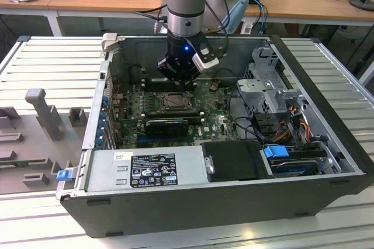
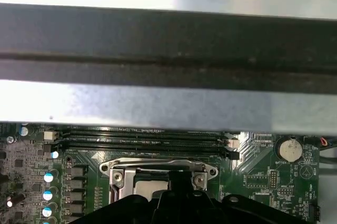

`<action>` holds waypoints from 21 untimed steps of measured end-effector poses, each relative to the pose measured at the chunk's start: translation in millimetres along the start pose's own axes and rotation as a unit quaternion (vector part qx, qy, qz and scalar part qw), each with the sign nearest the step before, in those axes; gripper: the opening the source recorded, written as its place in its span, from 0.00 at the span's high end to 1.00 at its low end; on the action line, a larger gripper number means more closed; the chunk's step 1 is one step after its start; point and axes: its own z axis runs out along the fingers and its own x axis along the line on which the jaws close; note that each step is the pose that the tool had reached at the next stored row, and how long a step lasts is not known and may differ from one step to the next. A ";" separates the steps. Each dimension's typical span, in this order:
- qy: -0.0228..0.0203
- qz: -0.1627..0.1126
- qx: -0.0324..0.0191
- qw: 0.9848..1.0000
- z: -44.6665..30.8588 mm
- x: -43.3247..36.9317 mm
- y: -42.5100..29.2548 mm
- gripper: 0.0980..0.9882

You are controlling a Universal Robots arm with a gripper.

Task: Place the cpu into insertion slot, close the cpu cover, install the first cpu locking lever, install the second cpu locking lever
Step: 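Install the second cpu locking lever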

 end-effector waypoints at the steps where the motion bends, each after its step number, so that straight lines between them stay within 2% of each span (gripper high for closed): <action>1: 0.000 0.000 0.000 1.000 0.0 0.0 -0.3 0.99; 21: 0.000 0.000 0.000 1.000 -0.1 0.2 -5.2 0.99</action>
